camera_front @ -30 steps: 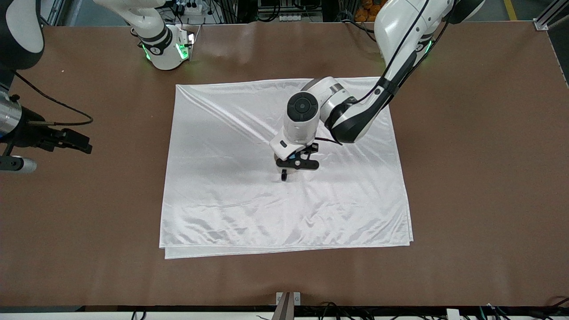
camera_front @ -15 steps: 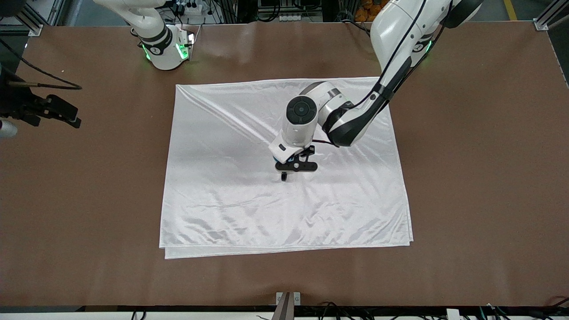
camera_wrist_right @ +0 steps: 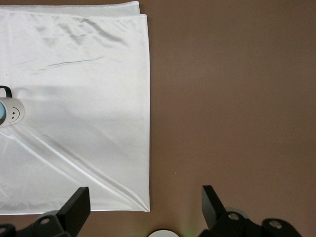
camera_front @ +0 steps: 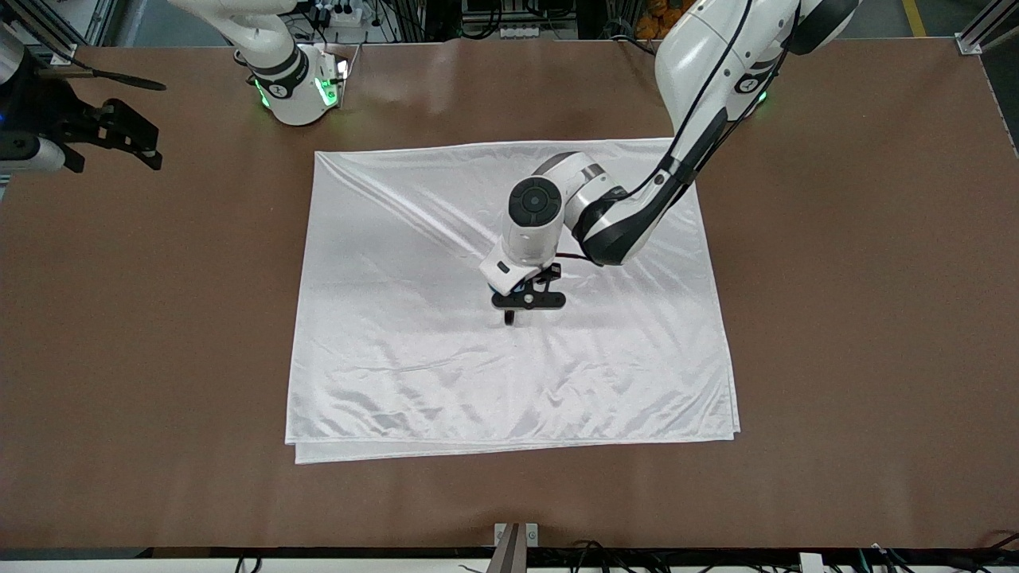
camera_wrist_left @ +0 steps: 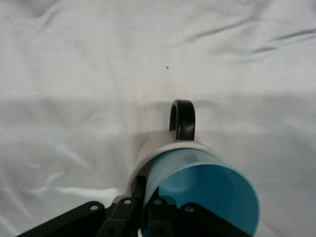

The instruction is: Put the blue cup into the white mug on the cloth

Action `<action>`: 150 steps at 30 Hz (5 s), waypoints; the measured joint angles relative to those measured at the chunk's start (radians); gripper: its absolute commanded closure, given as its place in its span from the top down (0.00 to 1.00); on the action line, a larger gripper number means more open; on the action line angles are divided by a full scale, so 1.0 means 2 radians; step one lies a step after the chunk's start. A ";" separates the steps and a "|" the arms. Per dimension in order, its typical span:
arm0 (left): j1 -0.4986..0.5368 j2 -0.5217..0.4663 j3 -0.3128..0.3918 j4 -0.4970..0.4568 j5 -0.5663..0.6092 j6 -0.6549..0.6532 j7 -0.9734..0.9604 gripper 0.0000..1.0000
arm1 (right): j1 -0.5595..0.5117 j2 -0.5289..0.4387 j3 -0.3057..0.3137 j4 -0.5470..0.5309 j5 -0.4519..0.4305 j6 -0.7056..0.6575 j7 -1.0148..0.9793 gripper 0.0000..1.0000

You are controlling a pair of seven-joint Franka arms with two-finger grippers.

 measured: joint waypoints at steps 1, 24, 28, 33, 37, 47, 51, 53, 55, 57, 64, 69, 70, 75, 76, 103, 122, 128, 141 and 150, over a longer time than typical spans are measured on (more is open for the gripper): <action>-0.002 0.000 0.003 0.000 0.000 0.000 0.000 1.00 | -0.002 0.000 -0.001 -0.001 -0.001 0.003 0.000 1.00; -0.005 -0.047 0.028 0.021 0.010 0.005 -0.001 1.00 | -0.032 0.001 -0.065 -0.021 0.002 0.047 -0.029 1.00; 0.005 -0.069 0.029 0.022 0.010 0.005 -0.001 1.00 | -0.032 0.001 -0.065 -0.024 0.002 0.047 -0.033 1.00; 0.022 -0.096 0.030 0.022 0.010 -0.004 -0.001 1.00 | -0.032 0.001 -0.065 -0.028 0.002 0.047 -0.041 1.00; 0.036 -0.120 0.031 0.022 0.010 -0.017 -0.001 1.00 | -0.032 0.001 -0.065 -0.028 0.002 0.047 -0.056 1.00; 0.084 -0.185 0.032 0.023 0.010 -0.077 0.036 1.00 | -0.032 0.001 -0.065 -0.028 0.002 0.047 -0.065 1.00; 0.114 -0.205 0.032 0.023 0.010 -0.100 0.084 1.00 | -0.032 0.001 -0.065 -0.028 0.002 0.046 -0.065 1.00; 0.131 -0.213 0.032 0.023 0.009 -0.110 0.111 1.00 | -0.032 0.001 -0.065 -0.028 0.002 0.046 -0.065 1.00; 0.146 -0.219 0.032 0.023 0.006 -0.119 0.134 1.00 | -0.032 0.001 -0.065 -0.028 0.002 0.046 -0.065 1.00; 0.162 -0.227 0.032 0.023 -0.005 -0.129 0.155 1.00 | -0.032 0.001 -0.065 -0.028 0.002 0.046 -0.065 1.00; 0.203 -0.253 0.032 0.023 -0.029 -0.170 0.174 1.00 | -0.032 0.001 -0.065 -0.029 0.002 0.045 -0.065 1.00; 0.227 -0.267 0.032 0.023 -0.030 -0.201 0.195 1.00 | -0.031 0.001 -0.065 -0.029 0.003 0.045 -0.065 1.00; 0.231 -0.270 0.032 0.023 -0.030 -0.208 0.200 1.00 | -0.031 0.001 -0.065 -0.029 0.003 0.045 -0.065 1.00; 0.259 -0.279 0.032 0.022 -0.056 -0.226 0.237 1.00 | -0.030 0.001 -0.065 -0.030 0.003 0.045 -0.065 1.00; 0.267 -0.280 0.032 0.022 -0.066 -0.226 0.247 1.00 | -0.030 0.001 -0.065 -0.030 0.003 0.045 -0.065 1.00; 0.294 -0.343 0.060 0.017 -0.095 -0.268 0.293 1.00 | -0.030 0.001 -0.065 -0.031 0.003 0.045 -0.065 1.00; 0.272 -0.347 0.105 0.014 -0.095 -0.280 0.327 1.00 | -0.030 0.002 -0.067 -0.032 0.003 0.045 -0.065 1.00; 0.268 -0.347 0.106 0.014 -0.095 -0.281 0.327 1.00 | -0.030 0.002 -0.069 -0.032 0.003 0.045 -0.065 1.00; 0.265 -0.345 0.106 0.004 -0.095 -0.281 0.327 1.00 | -0.030 0.002 -0.069 -0.032 0.003 0.044 -0.065 1.00; 0.265 -0.344 0.107 0.004 -0.095 -0.281 0.341 1.00 | -0.029 0.002 -0.067 -0.032 0.004 0.044 -0.068 1.00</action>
